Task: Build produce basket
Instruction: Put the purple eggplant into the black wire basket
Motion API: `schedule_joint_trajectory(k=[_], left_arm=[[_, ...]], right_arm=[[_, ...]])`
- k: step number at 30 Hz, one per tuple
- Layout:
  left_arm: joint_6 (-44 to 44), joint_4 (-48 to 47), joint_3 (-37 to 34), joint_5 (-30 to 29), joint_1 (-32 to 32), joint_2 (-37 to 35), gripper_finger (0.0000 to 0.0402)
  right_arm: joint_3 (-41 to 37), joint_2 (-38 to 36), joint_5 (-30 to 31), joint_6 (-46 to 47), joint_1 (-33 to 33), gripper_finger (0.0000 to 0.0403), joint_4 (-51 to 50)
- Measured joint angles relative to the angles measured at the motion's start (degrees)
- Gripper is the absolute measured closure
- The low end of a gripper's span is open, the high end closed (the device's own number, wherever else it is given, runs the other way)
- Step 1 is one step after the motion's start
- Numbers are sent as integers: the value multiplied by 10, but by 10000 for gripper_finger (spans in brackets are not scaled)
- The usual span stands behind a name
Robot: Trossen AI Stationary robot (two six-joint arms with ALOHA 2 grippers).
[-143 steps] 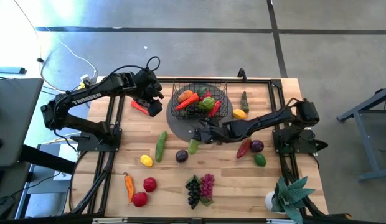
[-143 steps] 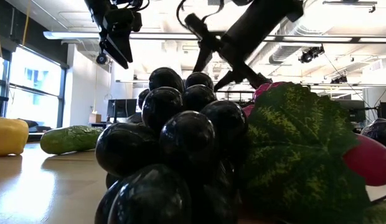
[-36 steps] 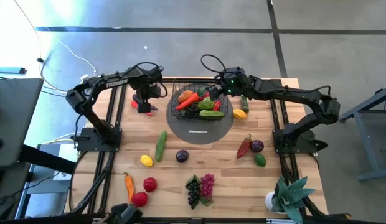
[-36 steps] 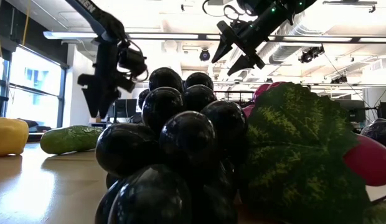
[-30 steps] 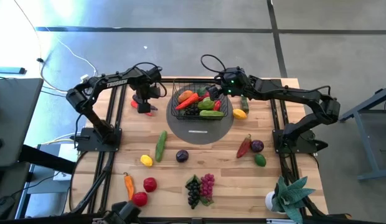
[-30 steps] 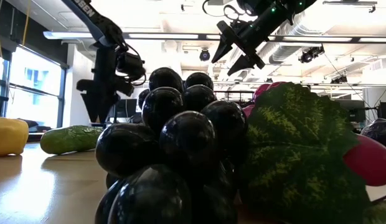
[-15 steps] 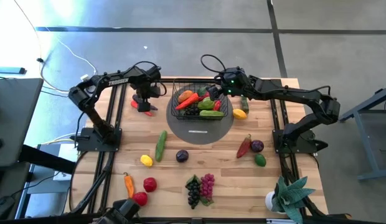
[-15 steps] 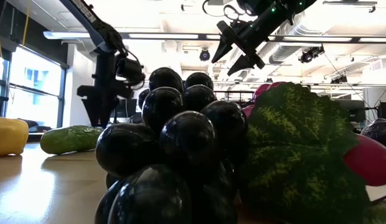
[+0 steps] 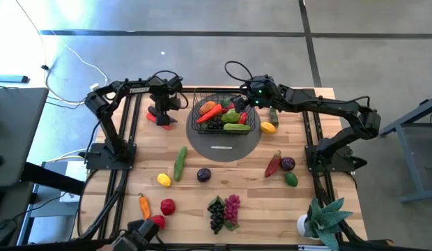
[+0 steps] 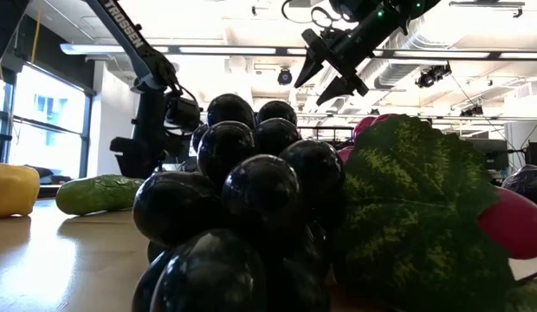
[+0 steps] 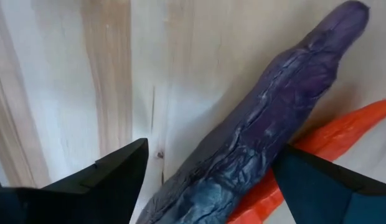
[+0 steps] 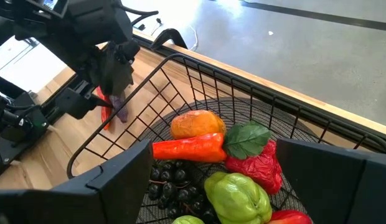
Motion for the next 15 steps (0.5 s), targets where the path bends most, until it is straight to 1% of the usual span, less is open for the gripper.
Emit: schedule_joint_trajectory(k=[2, 4, 11, 15], left_arm=[[0, 6, 0, 0, 1, 0, 96], [6, 7, 0, 0, 4, 0, 116], [6, 8, 0, 0, 12, 0, 214], [6, 12, 0, -1, 12, 1, 262]], right_arm=[[0, 0, 0, 0, 0, 80, 0], [0, 0, 0, 0, 0, 80, 0], [0, 0, 0, 0, 0, 80, 0], [0, 0, 0, 0, 0, 80, 0]])
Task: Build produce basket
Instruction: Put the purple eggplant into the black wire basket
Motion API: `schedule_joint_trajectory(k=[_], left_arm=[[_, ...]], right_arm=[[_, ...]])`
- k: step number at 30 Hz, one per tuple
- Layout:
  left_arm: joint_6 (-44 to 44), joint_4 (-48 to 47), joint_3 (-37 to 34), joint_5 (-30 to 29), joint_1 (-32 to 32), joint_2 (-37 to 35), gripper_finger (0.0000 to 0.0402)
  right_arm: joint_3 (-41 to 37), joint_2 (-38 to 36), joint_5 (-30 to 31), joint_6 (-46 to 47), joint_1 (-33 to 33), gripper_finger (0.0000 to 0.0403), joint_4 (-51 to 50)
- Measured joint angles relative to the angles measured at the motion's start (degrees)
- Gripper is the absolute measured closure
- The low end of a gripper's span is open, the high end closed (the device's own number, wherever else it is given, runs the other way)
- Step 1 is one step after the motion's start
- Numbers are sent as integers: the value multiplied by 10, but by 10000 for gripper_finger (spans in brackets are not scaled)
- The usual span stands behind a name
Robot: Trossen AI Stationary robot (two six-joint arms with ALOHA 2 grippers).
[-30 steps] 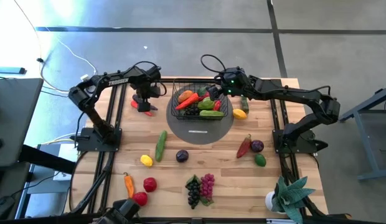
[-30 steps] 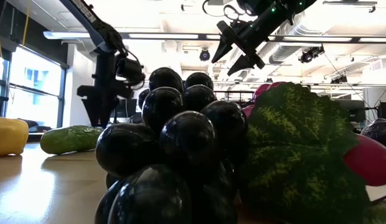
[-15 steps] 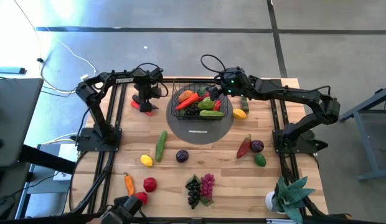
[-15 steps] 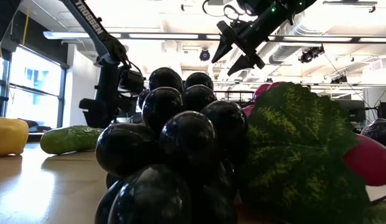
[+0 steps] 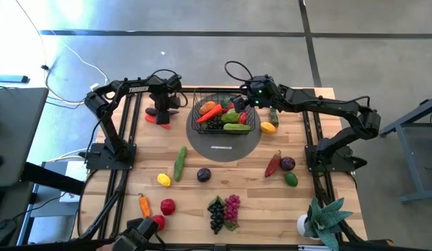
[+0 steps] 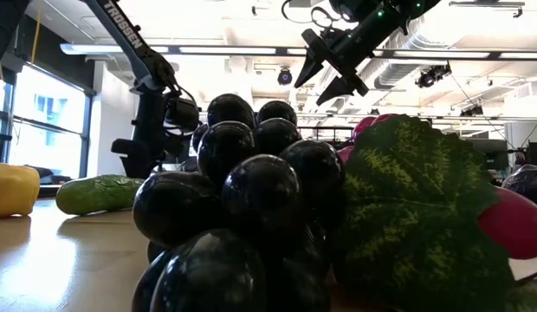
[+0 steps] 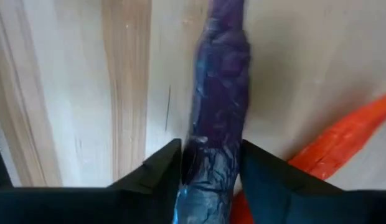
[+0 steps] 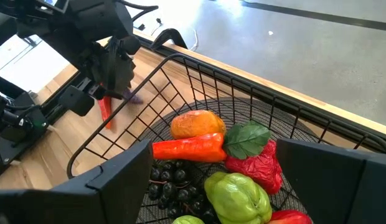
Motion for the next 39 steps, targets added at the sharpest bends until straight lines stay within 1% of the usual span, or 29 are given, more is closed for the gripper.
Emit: schedule_joint_trajectory(k=[5, 8, 15, 26, 31, 36, 39], left_arm=[[-5, -7, 3, -4, 0, 15, 317], [-2, -7, 3, -8, -2, 16, 335], [-3, -18, 2, -15, -5, -2, 339], [-83, -39, 23, -17, -5, -56, 341], [-116, -33, 23, -19, -5, -92, 341], [-147, -19, 23, -44, -5, -139, 341], [-153, -13, 23, -43, -7, -170, 341]], right_arm=[[0, 0, 0, 5, 0, 80, 0], [0, 0, 0, 25, 0, 80, 0], [0, 0, 0, 28, 0, 80, 0], [0, 0, 0, 30, 0, 80, 0], [0, 0, 0, 30, 0, 80, 0], [0, 0, 0, 61, 0, 80, -1], [0, 0, -11, 77, 0, 80, -15]])
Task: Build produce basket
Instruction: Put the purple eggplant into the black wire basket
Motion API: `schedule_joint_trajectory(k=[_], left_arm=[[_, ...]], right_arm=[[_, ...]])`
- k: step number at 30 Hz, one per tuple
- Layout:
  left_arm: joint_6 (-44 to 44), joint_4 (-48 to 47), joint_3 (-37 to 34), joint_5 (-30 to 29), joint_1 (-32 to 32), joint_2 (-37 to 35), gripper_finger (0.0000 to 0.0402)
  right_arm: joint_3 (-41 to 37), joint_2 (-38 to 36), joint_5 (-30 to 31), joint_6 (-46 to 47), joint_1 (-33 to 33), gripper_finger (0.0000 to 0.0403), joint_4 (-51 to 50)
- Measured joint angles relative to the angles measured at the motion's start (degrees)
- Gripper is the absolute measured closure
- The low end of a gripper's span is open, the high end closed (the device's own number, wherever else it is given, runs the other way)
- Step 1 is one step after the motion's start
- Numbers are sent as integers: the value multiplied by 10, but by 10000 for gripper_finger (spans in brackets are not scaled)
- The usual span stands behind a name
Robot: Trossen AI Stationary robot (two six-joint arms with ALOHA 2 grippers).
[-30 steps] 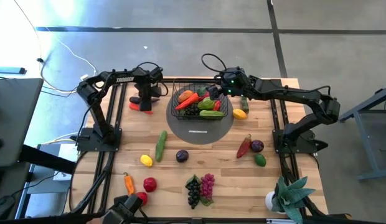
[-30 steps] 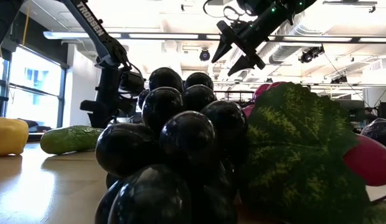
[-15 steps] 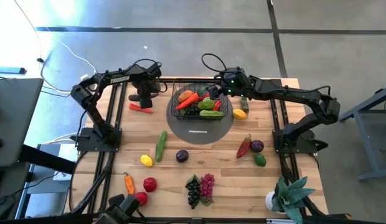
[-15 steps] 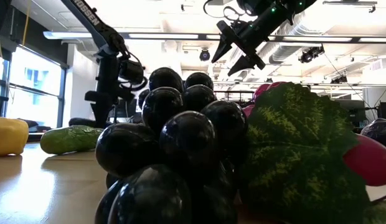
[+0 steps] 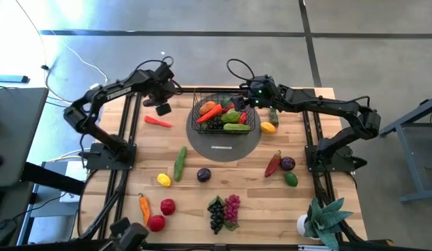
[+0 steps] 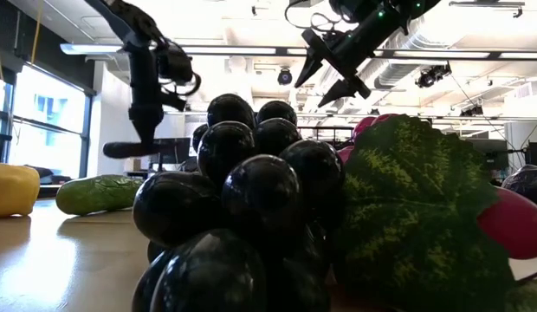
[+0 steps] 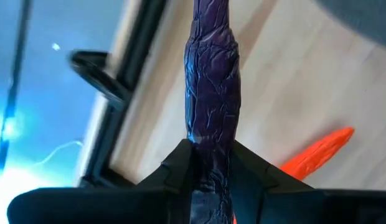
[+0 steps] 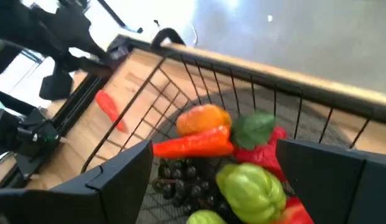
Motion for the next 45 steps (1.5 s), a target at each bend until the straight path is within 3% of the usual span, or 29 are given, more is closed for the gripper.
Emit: schedule_joint_trajectory(k=[6, 17, 30, 45], left_arm=[[-8, 36, 0, 8, -24, -65, 341], [-13, 164, 0, 79, -112, -130, 341], [-19, 368, 0, 161, -205, -111, 341], [-43, 441, 0, 165, -243, -23, 294]], right_arm=[[0, 0, -1, 27, 11, 80, -55], [0, 0, 15, 73, 42, 80, -102], [0, -61, 127, 102, 57, 80, -163], [0, -124, 104, 296, 108, 80, -395]])
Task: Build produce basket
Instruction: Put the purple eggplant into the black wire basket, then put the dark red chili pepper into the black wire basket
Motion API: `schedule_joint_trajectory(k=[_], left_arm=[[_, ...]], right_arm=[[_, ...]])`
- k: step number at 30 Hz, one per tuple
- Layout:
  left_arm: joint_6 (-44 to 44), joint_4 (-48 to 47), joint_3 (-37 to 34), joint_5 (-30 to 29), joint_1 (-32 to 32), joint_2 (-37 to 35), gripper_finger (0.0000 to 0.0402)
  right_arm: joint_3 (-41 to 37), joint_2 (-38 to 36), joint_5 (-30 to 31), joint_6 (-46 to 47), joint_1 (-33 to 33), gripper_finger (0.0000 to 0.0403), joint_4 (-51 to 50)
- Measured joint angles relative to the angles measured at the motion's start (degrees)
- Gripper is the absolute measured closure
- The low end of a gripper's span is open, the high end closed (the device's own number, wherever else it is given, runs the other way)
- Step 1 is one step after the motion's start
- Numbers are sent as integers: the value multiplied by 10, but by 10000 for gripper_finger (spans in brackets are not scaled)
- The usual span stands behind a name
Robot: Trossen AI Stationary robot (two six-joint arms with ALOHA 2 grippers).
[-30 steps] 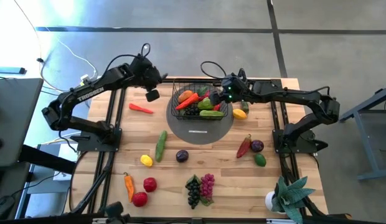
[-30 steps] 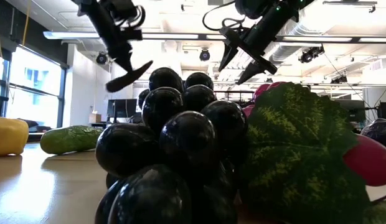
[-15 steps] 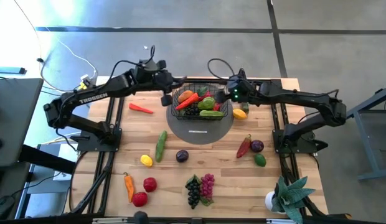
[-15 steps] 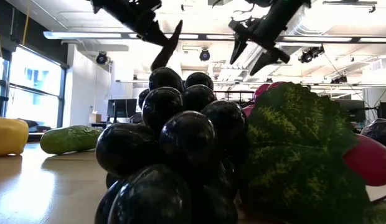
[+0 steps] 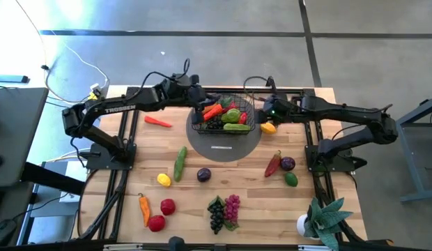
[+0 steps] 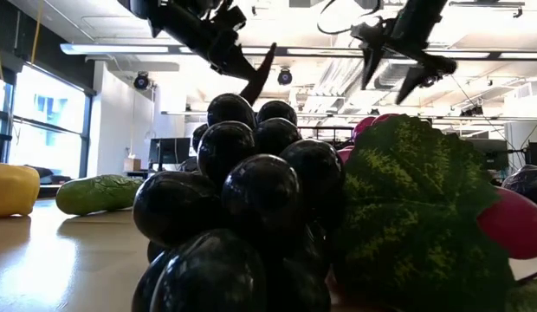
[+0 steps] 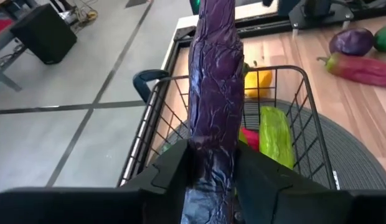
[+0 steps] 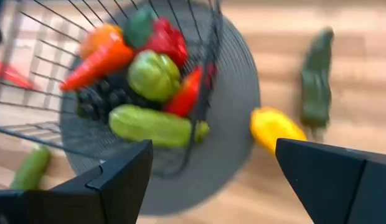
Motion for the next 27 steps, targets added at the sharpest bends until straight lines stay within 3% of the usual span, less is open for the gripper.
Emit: schedule_joint_trajectory(k=[11, 16, 21, 27], left_arm=[[-1, 33, 0, -7, -22, 14, 215], [-6, 54, 0, -61, -30, 14, 179], [-14, 46, 0, -115, -30, 14, 167], [-14, 45, 0, -120, -30, 12, 172]], right_arm=[[0, -1, -29, 193, 95, 80, -75], [0, -1, -29, 305, 149, 80, -115], [-5, 4, -30, 399, 203, 80, -123], [-5, 29, -37, 478, 249, 80, -126]])
